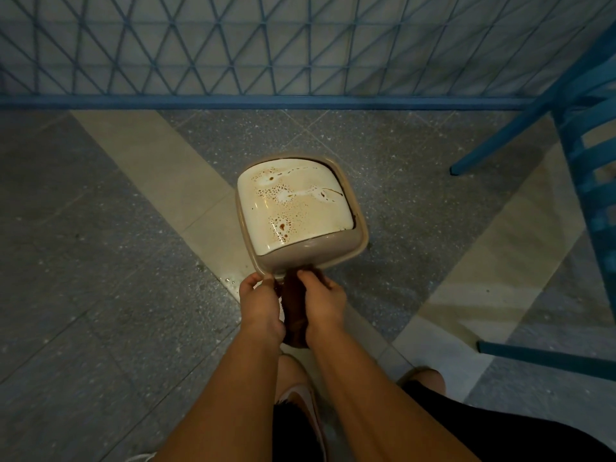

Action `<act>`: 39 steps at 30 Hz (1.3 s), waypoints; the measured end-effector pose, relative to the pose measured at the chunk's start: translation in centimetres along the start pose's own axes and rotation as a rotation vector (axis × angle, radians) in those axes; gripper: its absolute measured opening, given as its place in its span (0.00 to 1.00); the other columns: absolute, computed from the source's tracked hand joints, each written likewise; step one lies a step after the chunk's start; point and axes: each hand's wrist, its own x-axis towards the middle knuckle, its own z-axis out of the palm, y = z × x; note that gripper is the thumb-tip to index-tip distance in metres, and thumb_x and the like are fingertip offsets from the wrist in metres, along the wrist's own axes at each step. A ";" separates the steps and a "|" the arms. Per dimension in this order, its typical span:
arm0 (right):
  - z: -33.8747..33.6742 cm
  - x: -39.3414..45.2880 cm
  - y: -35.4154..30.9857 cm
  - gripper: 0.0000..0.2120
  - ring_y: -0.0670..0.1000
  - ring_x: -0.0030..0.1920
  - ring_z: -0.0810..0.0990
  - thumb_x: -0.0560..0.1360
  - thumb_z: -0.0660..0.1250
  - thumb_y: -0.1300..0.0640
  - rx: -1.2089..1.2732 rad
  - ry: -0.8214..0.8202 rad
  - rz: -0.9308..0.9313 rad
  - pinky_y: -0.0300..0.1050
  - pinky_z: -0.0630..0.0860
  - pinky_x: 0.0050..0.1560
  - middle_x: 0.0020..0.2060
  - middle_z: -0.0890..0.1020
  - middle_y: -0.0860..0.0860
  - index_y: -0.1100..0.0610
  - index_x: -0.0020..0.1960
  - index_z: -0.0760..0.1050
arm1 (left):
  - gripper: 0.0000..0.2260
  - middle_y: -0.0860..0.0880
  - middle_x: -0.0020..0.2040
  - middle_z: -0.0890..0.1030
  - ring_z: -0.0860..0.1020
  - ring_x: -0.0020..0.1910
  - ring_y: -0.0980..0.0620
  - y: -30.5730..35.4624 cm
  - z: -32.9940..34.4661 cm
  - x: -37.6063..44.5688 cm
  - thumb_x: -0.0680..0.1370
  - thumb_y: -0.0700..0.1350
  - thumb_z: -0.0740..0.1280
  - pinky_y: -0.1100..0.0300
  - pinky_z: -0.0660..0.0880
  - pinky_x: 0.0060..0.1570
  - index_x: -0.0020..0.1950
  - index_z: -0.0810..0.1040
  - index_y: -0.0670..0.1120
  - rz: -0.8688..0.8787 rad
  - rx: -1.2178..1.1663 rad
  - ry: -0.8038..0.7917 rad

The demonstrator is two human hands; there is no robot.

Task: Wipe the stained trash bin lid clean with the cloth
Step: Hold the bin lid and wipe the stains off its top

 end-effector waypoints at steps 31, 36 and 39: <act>-4.1 0.0 -1.7 0.09 0.53 0.41 0.80 0.75 0.67 0.54 -0.181 -0.023 -0.006 0.45 0.78 0.42 0.42 0.81 0.54 0.58 0.52 0.78 | 0.06 0.40 0.42 0.77 0.77 0.39 0.47 -0.8 1.4 -1.3 0.78 0.35 0.61 0.59 0.78 0.37 0.52 0.75 0.41 -0.028 -0.157 -0.107; -4.5 1.1 -0.2 0.03 0.56 0.44 0.82 0.72 0.70 0.52 -0.228 0.033 -0.096 0.56 0.80 0.51 0.43 0.83 0.55 0.51 0.42 0.78 | 0.10 0.41 0.43 0.77 0.78 0.40 0.47 -0.6 0.8 -1.1 0.79 0.35 0.62 0.53 0.79 0.51 0.58 0.68 0.44 0.043 -0.114 -0.111; -4.8 2.3 -2.2 0.12 0.54 0.46 0.82 0.71 0.72 0.51 -0.179 0.126 -0.180 0.55 0.80 0.52 0.46 0.83 0.54 0.54 0.52 0.79 | 0.11 0.43 0.41 0.76 0.75 0.40 0.48 -0.7 1.2 -1.5 0.79 0.36 0.61 0.49 0.75 0.56 0.58 0.64 0.46 0.071 -0.104 -0.063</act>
